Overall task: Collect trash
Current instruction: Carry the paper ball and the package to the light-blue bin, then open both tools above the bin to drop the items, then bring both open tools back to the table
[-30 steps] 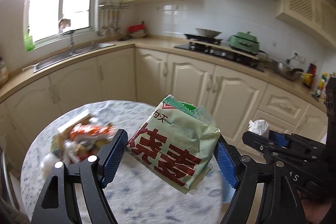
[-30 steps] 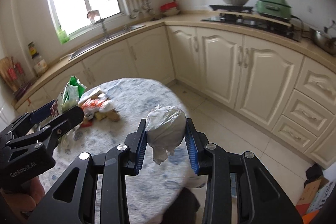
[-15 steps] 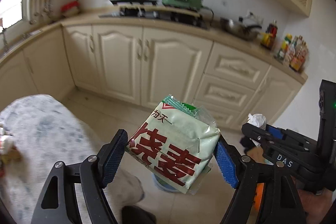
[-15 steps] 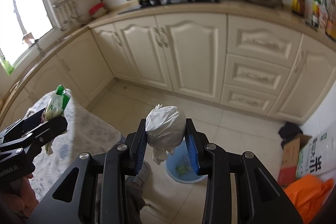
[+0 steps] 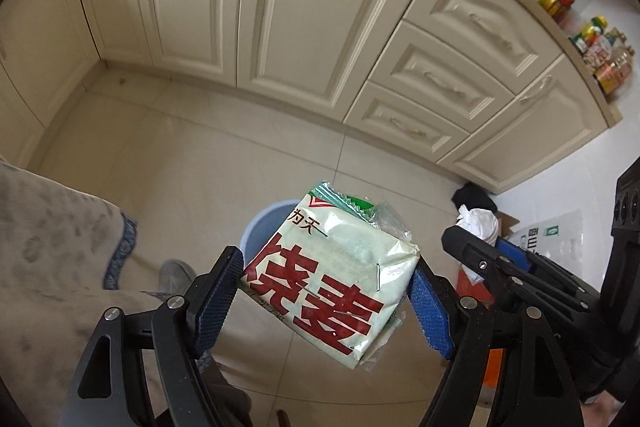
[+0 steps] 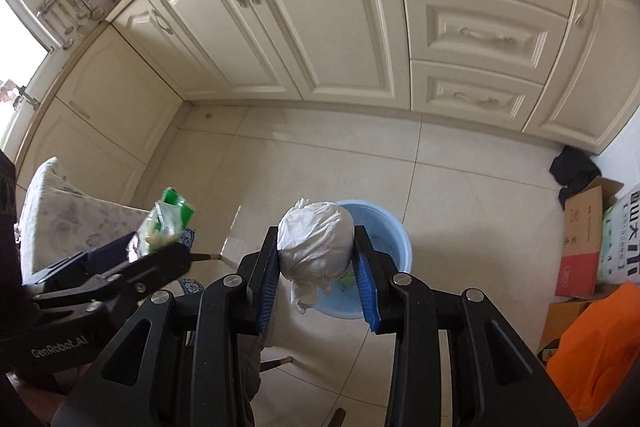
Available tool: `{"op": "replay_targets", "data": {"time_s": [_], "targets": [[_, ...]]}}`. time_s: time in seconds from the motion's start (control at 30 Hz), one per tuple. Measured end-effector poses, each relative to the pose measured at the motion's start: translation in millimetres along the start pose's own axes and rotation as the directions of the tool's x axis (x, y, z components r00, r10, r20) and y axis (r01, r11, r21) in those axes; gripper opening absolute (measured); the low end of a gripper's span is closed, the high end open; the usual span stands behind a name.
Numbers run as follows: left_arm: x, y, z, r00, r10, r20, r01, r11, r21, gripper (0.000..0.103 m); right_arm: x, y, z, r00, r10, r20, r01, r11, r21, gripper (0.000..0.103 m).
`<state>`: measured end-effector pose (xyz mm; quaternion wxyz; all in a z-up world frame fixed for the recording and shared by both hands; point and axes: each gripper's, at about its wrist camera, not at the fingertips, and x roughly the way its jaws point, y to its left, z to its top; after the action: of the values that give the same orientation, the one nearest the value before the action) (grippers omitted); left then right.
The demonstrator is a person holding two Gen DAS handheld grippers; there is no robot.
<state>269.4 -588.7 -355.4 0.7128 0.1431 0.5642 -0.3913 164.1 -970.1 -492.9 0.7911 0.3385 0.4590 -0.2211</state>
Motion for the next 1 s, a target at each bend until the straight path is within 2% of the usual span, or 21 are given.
{"op": "replay_targets", "data": {"time_s": [0.1, 0.17, 0.23, 0.27, 0.33, 0.4, 0.47, 0.57, 0.63, 0.73, 0.83, 1.0], "targets": [[33, 8, 33, 0.998, -0.031, -0.048, 0.030, 0.999, -0.027, 0.076, 23, -6, 5, 0.999, -0.001, -0.033, 0.001, 1.000, 0.013, 0.035], [63, 12, 57, 0.997, -0.024, -0.077, 0.022, 0.999, -0.029, 0.077, 36, -14, 8, 0.999, 0.008, -0.048, -0.006, 0.999, 0.034, 0.037], [83, 17, 67, 0.994, -0.008, -0.110, 0.005, 1.000, -0.024, 0.079, 47, -20, 9, 0.998, 0.011, -0.067, -0.007, 0.999, 0.049, 0.041], [90, 16, 69, 0.993, 0.001, -0.118, -0.004, 1.000, -0.023, 0.081, 51, -23, 9, 0.997, 0.015, -0.074, -0.011, 0.998, 0.061, 0.047], [96, 17, 75, 0.994, 0.019, -0.111, -0.022, 0.999, -0.024, 0.088, 55, -31, 8, 0.998, 0.005, -0.068, 0.002, 0.995, 0.097, 0.077], [100, 14, 77, 0.994, 0.037, -0.102, -0.039, 0.999, -0.017, 0.095, 57, -35, 7, 0.998, 0.017, -0.063, -0.009, 0.992, 0.128, 0.082], [103, 15, 78, 0.993, 0.067, -0.094, -0.069, 0.998, -0.016, 0.096, 56, -39, 5, 0.998, 0.020, -0.057, -0.011, 0.989, 0.151, 0.087], [100, 14, 79, 0.994, 0.079, -0.079, -0.082, 0.996, -0.031, 0.098, 51, -38, 1, 0.999, -0.011, -0.045, 0.018, 0.987, 0.158, 0.102], [93, 10, 76, 0.991, 0.119, -0.057, -0.120, 0.993, -0.015, 0.101, 44, -38, -1, 0.999, -0.024, -0.038, 0.030, 0.985, 0.171, 0.103], [82, -1, 71, 0.973, 0.228, -0.034, -0.227, 0.973, 0.034, 0.102, 33, -35, -5, 0.999, -0.040, -0.027, 0.044, 0.984, 0.173, 0.103], [66, -7, 63, 0.974, 0.225, -0.003, -0.225, 0.974, 0.032, 0.102, 18, -28, -9, 0.998, -0.055, -0.014, 0.057, 0.984, 0.167, 0.103], [25, -14, 48, 0.975, 0.203, 0.092, -0.208, 0.977, 0.046, 0.102, -12, -15, -15, 0.997, -0.067, 0.026, 0.063, 0.987, 0.148, 0.103]]}}
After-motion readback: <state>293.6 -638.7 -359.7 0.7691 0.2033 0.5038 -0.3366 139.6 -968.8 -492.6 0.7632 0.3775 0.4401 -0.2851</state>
